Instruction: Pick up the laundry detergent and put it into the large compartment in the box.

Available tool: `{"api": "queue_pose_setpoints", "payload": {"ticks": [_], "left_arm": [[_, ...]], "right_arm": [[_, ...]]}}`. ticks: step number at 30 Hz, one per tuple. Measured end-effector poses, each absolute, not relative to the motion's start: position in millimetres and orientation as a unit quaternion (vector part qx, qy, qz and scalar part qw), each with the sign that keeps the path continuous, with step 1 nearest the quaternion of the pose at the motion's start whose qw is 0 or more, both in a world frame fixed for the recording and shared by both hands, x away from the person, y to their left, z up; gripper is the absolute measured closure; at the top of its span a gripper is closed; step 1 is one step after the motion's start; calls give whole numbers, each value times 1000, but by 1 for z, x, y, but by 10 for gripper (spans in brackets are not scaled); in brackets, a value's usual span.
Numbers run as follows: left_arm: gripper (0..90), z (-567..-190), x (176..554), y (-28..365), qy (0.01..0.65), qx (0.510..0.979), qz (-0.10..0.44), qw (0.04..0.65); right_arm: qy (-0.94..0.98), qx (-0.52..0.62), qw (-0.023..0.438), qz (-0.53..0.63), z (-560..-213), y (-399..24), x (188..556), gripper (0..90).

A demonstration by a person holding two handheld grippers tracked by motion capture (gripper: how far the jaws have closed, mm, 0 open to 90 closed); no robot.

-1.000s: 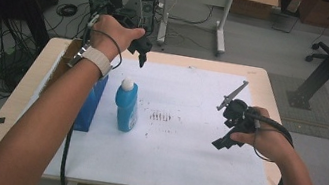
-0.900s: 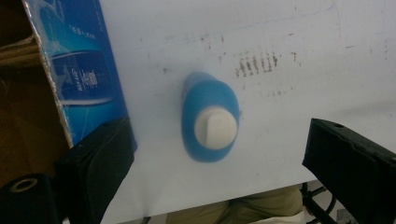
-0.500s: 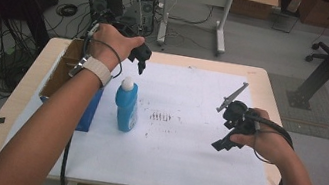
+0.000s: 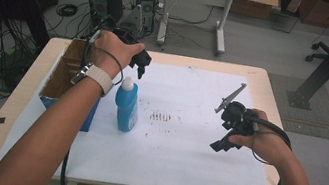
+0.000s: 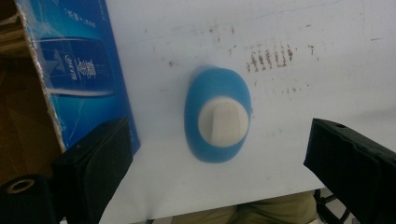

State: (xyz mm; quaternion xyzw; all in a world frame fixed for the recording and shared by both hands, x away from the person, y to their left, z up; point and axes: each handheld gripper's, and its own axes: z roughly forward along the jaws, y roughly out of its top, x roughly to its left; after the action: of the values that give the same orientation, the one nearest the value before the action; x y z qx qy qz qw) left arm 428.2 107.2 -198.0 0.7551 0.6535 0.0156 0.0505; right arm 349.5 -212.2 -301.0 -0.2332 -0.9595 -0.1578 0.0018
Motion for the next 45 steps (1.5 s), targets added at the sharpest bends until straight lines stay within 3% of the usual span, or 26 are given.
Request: {"api": "queue_pose_setpoints", "payload": {"ticks": [45], "left_arm": [[91,-236,425,101,649,759,17,50]], "right_arm": [[-959,-233,4,-159,-304,-213,346,117]]}}
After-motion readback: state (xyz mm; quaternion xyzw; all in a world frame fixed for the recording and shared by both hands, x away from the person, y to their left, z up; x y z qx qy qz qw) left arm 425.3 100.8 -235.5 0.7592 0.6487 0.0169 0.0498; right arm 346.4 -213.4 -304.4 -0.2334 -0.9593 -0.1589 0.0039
